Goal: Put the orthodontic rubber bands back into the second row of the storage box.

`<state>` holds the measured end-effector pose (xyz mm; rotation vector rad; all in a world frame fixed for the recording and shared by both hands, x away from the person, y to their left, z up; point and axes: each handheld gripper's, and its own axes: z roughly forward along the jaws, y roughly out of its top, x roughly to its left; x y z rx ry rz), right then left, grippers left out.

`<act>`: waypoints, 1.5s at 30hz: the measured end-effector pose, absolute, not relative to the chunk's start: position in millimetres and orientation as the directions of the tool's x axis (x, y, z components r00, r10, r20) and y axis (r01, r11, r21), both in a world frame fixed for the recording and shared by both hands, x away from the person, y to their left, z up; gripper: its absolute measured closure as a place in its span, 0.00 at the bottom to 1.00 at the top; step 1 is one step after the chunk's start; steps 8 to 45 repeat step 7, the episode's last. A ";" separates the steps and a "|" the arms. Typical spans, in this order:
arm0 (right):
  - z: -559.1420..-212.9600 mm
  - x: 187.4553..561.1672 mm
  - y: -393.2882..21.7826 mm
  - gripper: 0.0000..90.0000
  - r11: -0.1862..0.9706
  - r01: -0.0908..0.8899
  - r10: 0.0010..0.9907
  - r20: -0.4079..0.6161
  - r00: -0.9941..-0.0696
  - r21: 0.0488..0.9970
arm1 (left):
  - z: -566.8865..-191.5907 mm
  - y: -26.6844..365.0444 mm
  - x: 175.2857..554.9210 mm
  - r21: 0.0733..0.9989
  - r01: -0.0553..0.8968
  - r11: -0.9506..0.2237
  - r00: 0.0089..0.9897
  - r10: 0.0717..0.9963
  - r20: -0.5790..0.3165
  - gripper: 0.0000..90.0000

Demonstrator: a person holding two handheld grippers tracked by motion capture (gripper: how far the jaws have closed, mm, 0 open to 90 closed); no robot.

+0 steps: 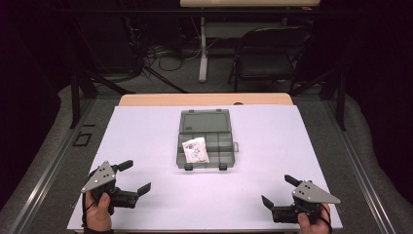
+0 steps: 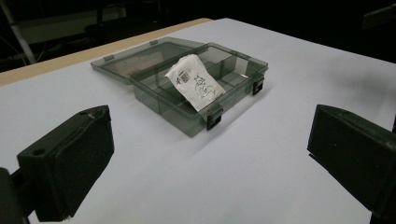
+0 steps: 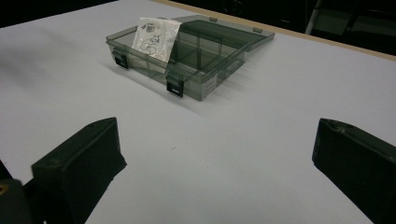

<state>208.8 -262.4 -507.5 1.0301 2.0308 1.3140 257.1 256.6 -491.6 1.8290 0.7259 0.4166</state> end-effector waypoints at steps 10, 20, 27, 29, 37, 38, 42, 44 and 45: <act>-507.5 208.7 -262.8 0.01 0.242 0.321 0.813 -0.010 -0.582 0.916 | -491.0 259.6 256.6 0.937 0.269 -0.223 0.753 0.655 -0.060 0.00; -507.5 208.7 -262.8 0.01 0.242 0.321 0.813 -0.010 -0.582 0.916 | -491.0 259.6 256.6 0.937 0.269 -0.223 0.753 0.655 -0.060 0.00; -507.5 208.7 -262.8 0.01 0.242 0.321 0.813 -0.010 -0.582 0.916 | -491.0 259.6 256.6 0.937 0.269 -0.223 0.753 0.655 -0.060 0.00; -507.5 208.7 -262.8 0.01 0.242 0.321 0.813 -0.010 -0.582 0.916 | -491.0 259.6 256.6 0.937 0.269 -0.223 0.753 0.655 -0.060 0.00; -507.5 208.7 -262.8 0.01 0.242 0.321 0.813 -0.010 -0.582 0.916 | -491.0 259.6 256.6 0.937 0.269 -0.223 0.753 0.655 -0.060 0.00; -507.5 208.7 -262.8 0.01 0.242 0.321 0.813 -0.010 -0.582 0.916 | -491.0 259.6 256.6 0.937 0.269 -0.223 0.753 0.655 -0.060 0.00; -507.5 208.7 -262.8 0.01 0.242 0.321 0.813 -0.010 -0.582 0.916 | -491.0 259.6 256.6 0.937 0.269 -0.223 0.753 0.655 -0.060 0.00; -507.5 208.7 -262.8 0.01 0.242 0.321 0.813 -0.010 -0.582 0.916 | -491.0 259.6 256.6 0.937 0.269 -0.223 0.753 0.655 -0.060 0.00; -507.5 208.7 -262.8 0.01 0.242 0.321 0.813 -0.010 -0.582 0.916 | -491.0 259.6 256.6 0.937 0.269 -0.223 0.753 0.655 -0.060 0.00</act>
